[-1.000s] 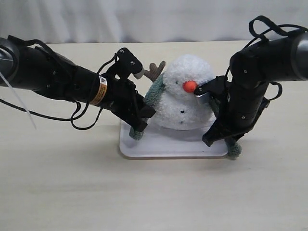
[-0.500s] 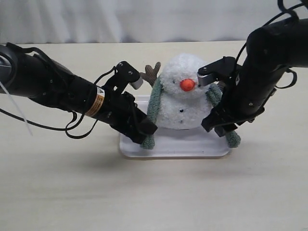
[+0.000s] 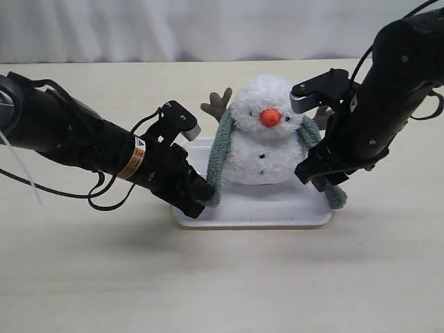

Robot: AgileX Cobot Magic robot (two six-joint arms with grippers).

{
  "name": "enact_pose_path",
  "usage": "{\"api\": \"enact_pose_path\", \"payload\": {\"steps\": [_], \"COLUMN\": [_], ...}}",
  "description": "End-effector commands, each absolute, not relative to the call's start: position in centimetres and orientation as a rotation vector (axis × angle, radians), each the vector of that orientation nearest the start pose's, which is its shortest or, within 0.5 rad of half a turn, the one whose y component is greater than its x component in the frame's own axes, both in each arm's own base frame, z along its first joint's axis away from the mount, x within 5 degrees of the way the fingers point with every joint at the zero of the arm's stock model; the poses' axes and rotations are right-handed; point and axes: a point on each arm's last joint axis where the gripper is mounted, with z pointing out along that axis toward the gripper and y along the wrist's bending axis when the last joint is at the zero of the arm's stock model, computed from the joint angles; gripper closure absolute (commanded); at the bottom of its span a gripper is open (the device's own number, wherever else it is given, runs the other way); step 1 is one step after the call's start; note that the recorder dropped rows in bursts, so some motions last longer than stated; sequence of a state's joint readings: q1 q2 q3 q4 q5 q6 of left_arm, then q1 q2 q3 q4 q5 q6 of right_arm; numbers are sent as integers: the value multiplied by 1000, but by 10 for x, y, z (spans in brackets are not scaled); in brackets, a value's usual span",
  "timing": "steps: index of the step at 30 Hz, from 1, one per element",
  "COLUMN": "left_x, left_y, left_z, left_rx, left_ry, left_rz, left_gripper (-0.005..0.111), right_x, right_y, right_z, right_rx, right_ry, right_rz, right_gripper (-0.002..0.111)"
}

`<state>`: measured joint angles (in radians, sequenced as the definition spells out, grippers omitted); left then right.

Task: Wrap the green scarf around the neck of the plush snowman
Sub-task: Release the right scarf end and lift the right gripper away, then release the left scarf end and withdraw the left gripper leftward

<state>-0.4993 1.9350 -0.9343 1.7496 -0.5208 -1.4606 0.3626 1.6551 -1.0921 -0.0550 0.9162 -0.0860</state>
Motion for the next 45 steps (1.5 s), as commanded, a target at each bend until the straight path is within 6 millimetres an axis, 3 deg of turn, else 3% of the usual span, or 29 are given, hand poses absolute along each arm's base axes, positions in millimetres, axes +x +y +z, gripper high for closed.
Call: {"api": "enact_pose_path", "payload": {"steps": [1,5,7,8,10,12,13,16,20,25,35,40,45], "left_x": [279,279,277,277,276,273,272,273,276,280,288,292,293], "left_y": [-210,-210,-210,-209,-210,-210,-210,-210,-208,-210,-207,-200,-179], "left_z": [124,118,97,92,85,84,84,84,82,85,105,129,153], "left_rx": [1247,1224,1231,1232,1238,1245,1249,1247,1233,1221,1193,1160,1084], "left_ry": [2209,2249,2310,2326,2344,2345,2344,2346,2357,2344,2291,2233,2202], "left_rz": [-807,-826,-847,-850,-866,-896,-911,-903,-841,-835,-714,-695,-672], "left_gripper": [107,107,107,107,107,107,107,107,107,105,49,47,47], "right_x": [294,295,298,300,302,309,312,315,308,303,297,287,273], "right_y": [109,110,114,115,117,120,121,128,140,143,139,129,119], "right_z": [226,280,314,318,321,314,308,300,304,311,314,332,349], "right_rx": [-679,-621,-497,-479,-481,-516,-529,-514,-611,-708,-742,-752,-710], "right_ry": [2804,2612,2378,2334,2286,2289,2302,2328,2331,2371,2395,2347,2306], "right_rz": [4,46,143,168,186,170,167,249,422,457,433,333,271], "right_gripper": [55,55,61,66,76,98,104,104,104,104,104,104,104]}}
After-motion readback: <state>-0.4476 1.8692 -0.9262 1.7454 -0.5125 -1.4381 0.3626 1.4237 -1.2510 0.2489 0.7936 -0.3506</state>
